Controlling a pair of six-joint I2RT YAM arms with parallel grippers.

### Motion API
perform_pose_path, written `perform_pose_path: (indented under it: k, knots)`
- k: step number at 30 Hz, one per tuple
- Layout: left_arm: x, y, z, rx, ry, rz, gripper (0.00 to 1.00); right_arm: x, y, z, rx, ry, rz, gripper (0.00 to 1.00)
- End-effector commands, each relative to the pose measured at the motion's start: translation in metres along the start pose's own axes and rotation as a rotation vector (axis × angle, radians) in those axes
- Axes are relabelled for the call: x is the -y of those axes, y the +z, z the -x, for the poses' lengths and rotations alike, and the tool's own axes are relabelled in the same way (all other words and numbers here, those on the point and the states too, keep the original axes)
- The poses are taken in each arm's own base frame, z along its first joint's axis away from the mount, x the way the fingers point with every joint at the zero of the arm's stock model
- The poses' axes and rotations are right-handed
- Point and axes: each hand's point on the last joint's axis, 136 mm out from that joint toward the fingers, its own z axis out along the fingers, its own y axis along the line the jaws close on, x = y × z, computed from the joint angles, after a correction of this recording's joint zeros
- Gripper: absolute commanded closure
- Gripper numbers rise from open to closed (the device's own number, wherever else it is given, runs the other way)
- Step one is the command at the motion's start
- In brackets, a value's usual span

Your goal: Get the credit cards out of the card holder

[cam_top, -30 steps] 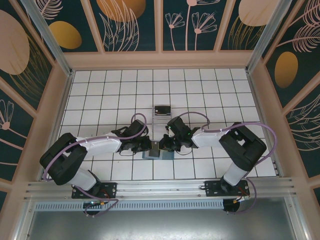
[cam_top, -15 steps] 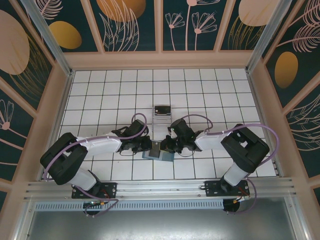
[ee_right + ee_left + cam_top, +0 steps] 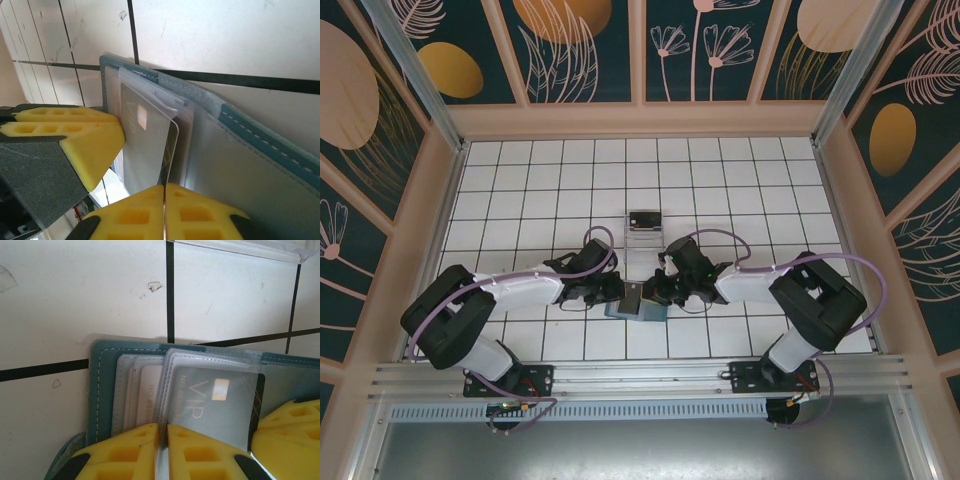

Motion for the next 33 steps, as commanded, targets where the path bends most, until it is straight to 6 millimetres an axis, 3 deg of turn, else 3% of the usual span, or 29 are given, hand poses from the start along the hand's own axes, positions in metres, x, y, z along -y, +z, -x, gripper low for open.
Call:
perform_pose_path:
  k: [1,26,33]
  knots:
    - [-0.05,0.011,-0.032,-0.114,-0.03,0.176,0.87,-0.018,0.001,0.004,-0.005,-0.03,0.088,0.89]
    - [-0.049,0.011,-0.032,-0.112,-0.031,0.171,0.87,-0.022,0.015,0.0,-0.043,-0.026,0.136,0.86]
    - [-0.051,0.01,-0.033,-0.113,-0.031,0.18,0.86,-0.017,0.008,0.0,-0.018,-0.019,0.104,0.94]
